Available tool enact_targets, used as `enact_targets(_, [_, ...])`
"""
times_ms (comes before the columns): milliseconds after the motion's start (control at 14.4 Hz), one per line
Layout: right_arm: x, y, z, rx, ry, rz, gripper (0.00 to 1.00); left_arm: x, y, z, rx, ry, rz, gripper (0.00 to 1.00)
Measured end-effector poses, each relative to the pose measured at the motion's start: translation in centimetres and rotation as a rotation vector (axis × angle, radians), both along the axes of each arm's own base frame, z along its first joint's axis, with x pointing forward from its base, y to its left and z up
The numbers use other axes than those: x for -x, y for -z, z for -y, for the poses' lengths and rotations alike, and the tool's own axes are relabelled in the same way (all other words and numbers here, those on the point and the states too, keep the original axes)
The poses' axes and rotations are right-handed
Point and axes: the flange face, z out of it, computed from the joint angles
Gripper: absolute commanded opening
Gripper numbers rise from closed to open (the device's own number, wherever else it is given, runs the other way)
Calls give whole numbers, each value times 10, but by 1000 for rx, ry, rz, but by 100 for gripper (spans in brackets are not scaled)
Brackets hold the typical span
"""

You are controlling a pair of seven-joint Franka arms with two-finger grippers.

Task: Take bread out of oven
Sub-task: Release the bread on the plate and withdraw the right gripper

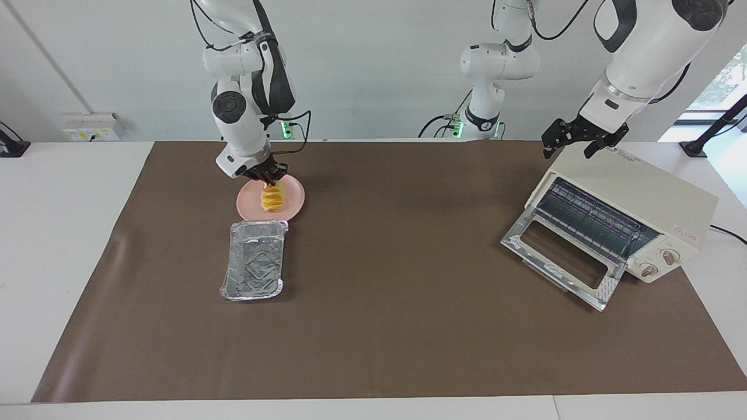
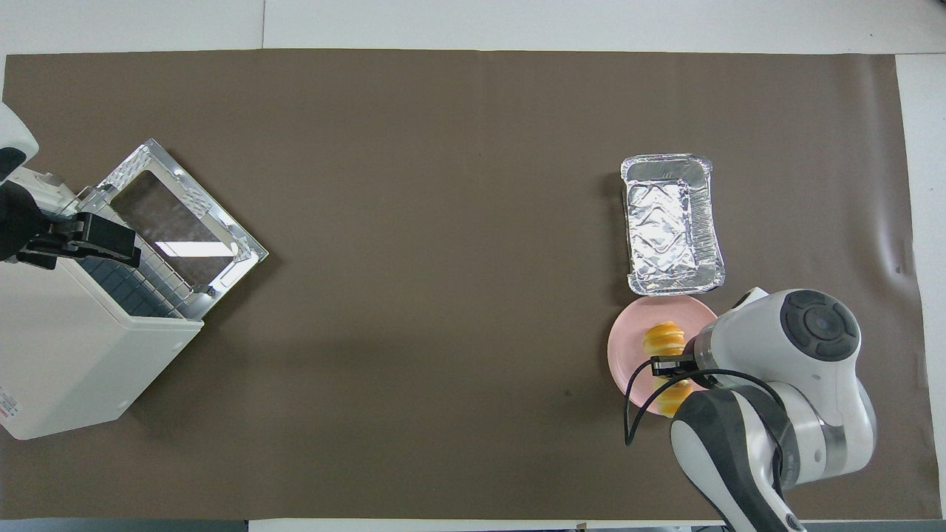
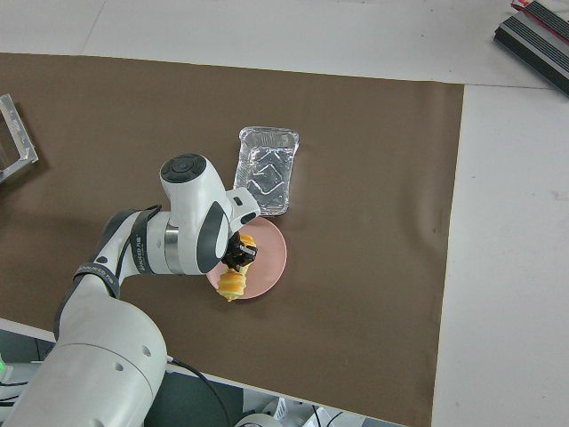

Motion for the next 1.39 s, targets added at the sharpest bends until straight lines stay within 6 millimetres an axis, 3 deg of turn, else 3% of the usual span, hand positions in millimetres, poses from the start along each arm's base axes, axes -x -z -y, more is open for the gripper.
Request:
enact_targets(277, [-1,2,0,-1,0,5,0,0,0,0,0,0,0,100])
enact_targets(347, [-2,1,0,-2,0,8,5,0,0,0,0,0,0,100])
enact_targets(416, [-2,1,0,-2,1,12,19,0,0,0,0,0,0,100])
enact_targets(485, [-3,1,0,-3,1,17,40,0,0,0,0,0,0,100])
enact_targets(554, [-4,0,0,-4,2,23,65,0,0,0,0,0,0,100])
enact_targets(624, [-6,-1,0,-5,3,28,98,0,0,0,0,0,0,100])
enact_targets(832, [-20,-15,2,-13,15,57,100,0,0,0,0,0,0,100])
enact_targets(970, [-35,-41,6,-18,28,56,100,0,0,0,0,0,0,100])
enact_targets(1386, [-77,-177,22,-35,56,95,100,0,0,0,0,0,0,100])
